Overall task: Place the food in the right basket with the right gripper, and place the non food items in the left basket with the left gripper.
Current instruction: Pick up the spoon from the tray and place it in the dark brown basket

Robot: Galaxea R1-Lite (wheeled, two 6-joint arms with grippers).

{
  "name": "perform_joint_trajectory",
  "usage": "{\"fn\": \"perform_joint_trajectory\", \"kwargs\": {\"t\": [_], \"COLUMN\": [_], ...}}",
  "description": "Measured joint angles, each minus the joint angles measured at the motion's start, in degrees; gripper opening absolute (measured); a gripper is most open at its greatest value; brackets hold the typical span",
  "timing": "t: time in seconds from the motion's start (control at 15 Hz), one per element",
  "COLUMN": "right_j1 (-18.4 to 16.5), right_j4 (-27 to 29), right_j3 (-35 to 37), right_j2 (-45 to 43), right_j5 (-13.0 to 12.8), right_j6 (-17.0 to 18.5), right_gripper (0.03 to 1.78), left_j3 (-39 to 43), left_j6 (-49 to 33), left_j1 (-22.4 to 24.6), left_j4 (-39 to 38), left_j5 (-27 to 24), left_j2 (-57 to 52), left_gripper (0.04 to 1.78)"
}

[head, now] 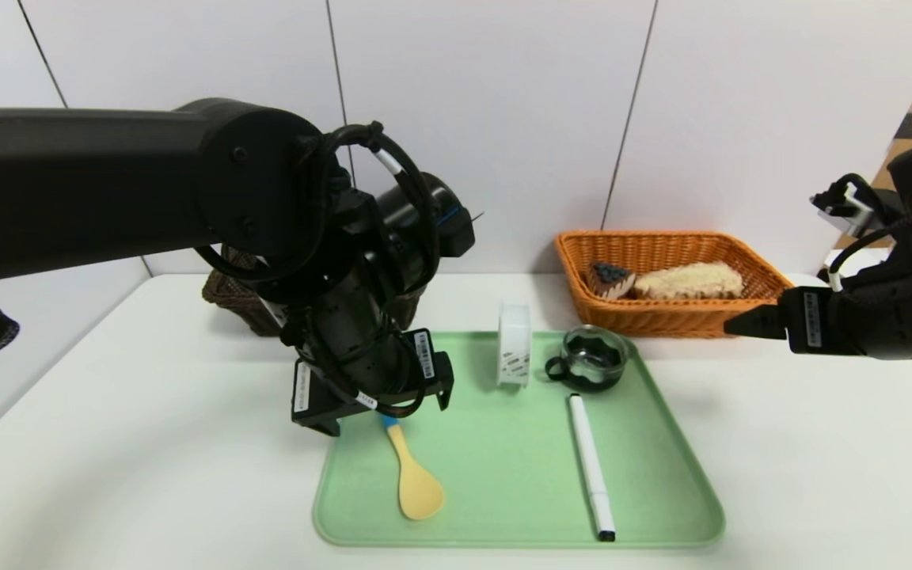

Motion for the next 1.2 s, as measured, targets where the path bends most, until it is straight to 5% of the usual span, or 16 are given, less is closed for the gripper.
{"fn": "perform_joint_trajectory", "kwargs": {"t": [1.2], "right_j1": [-0.3], "right_j4": [-0.5], "right_j3": [6.4], "right_j2": [-1.0], "right_j5": [0.3], "right_j6": [0.5], "right_gripper": [1.7], "left_j3": [-4.6], "left_j6": [-0.2], "left_j1": [4.9], "left_j4": [-0.5], "left_j5": [-3.8], "left_j2": [12.8], "left_gripper": [1.69]}}
